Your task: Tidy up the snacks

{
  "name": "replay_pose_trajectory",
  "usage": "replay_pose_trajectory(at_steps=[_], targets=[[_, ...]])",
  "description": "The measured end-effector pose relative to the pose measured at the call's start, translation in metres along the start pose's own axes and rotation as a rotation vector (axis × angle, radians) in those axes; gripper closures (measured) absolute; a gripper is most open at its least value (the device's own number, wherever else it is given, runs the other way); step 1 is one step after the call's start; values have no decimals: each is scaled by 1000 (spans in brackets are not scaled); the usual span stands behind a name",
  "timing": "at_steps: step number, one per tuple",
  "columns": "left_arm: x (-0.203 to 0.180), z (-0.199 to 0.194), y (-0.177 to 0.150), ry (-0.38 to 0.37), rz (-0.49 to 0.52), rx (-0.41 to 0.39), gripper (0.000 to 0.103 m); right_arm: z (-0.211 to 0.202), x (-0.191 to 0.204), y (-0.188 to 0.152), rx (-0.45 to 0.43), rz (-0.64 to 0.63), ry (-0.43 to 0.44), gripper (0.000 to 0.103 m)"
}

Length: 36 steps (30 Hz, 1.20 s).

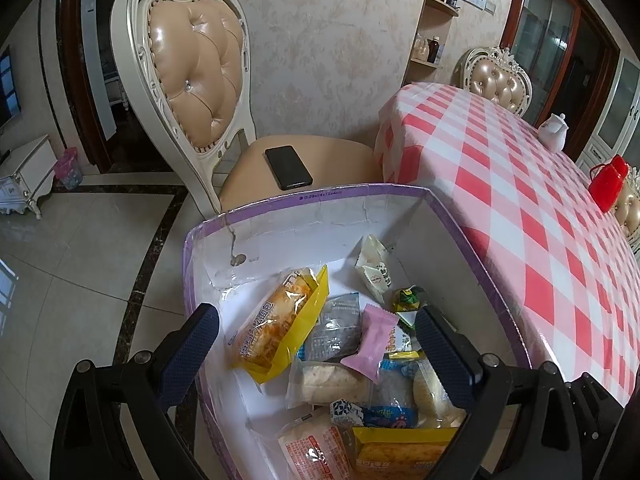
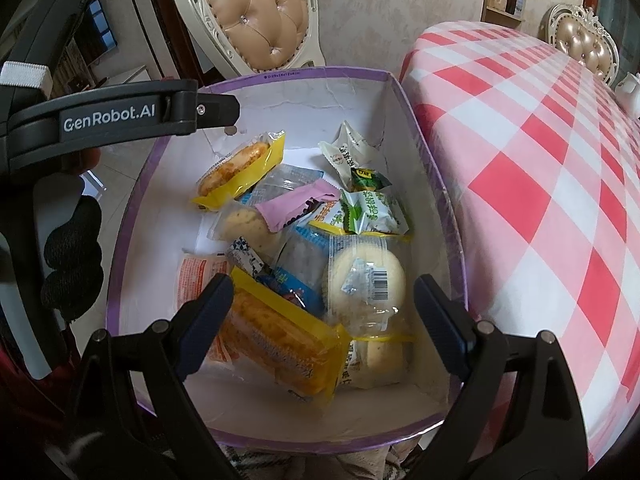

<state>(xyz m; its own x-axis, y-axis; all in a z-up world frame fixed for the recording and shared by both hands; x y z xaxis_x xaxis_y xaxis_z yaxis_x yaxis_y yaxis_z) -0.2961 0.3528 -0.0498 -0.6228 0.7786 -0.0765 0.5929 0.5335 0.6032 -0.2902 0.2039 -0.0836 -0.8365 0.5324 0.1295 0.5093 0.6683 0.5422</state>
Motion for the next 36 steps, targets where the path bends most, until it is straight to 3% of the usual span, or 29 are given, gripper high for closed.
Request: replay_pose_trajectory(at_steps=[21,36], targets=[[1,4,-3,9,-1,10,4,3,-1,-2,16,13,4,10],[-1,6,-4,17,14,15,4,5,-21,15,23,81,-50,10]])
Point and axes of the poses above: each gripper's, at about its wrist camera, not at the fingertips, and z roughly the way its jaws point, x to its left, y to its top, the point moved 10 cm from there along z, roughly the way its jaws point, and after that the axes turned 3 degrees about y, right-handed, at the moved point
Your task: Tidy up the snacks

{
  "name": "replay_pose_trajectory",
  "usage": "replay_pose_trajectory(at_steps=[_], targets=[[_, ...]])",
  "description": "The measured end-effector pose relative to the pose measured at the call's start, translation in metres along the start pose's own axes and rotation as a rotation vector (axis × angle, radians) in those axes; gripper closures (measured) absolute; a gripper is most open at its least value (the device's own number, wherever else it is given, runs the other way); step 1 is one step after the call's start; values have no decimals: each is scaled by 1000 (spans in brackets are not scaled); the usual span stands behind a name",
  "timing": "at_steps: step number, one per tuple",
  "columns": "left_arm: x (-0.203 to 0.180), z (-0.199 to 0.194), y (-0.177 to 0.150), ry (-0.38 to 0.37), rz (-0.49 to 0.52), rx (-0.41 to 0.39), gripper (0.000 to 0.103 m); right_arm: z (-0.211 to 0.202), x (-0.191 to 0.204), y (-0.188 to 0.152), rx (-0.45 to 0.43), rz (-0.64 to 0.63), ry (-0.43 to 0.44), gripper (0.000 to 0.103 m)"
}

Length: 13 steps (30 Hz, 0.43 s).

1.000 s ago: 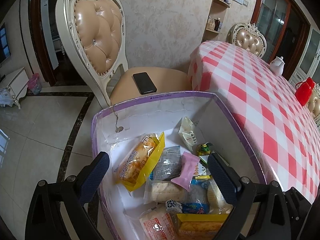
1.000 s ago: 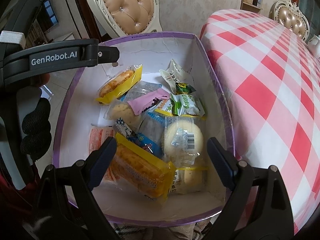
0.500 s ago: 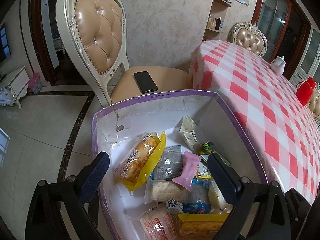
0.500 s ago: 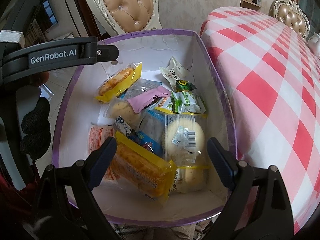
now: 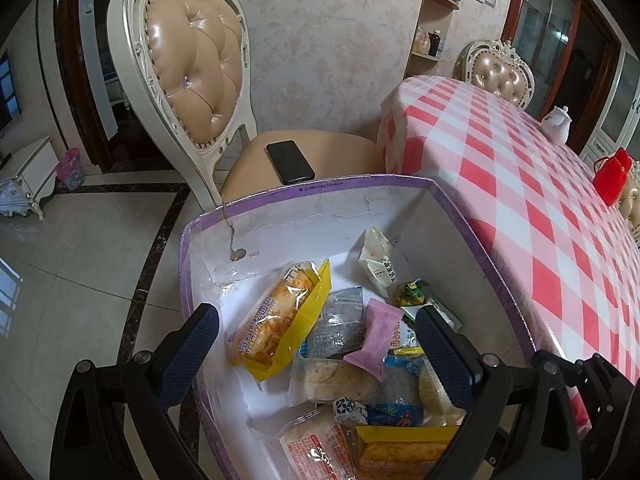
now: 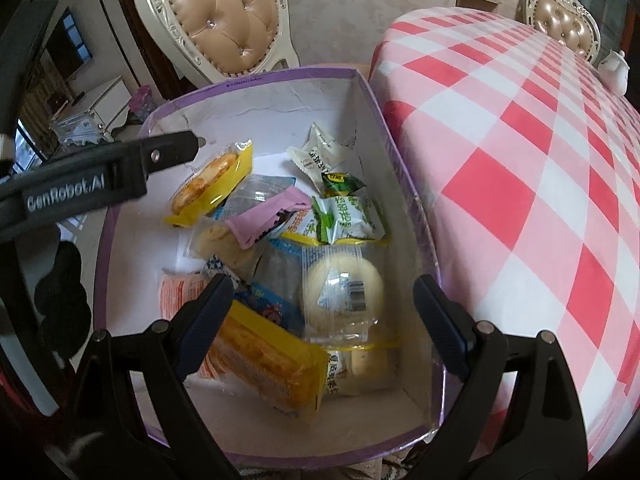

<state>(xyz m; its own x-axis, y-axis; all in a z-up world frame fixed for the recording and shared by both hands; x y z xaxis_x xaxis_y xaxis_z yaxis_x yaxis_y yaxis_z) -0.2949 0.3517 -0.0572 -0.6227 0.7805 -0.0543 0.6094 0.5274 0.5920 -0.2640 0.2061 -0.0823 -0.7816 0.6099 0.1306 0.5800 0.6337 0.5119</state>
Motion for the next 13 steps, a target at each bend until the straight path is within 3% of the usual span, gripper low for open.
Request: replay_pose_trajectory(at_steps=[9,13], targets=[[3,0,1,18,-1,-4,4,7,7,7,22,-19,-6,11],[7,-4,4,60,-1,-53,4,6,8,8,21,-19,-2,11]])
Point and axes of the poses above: each gripper's, at about its wrist camera, not at the fingertips, and z roughly the way its jaws point, x to its left, y to its top, the point moved 10 cm from there along z, roughly the way its jaws point, and after that the axes turned 3 degrees about y, right-handed, at the moved point
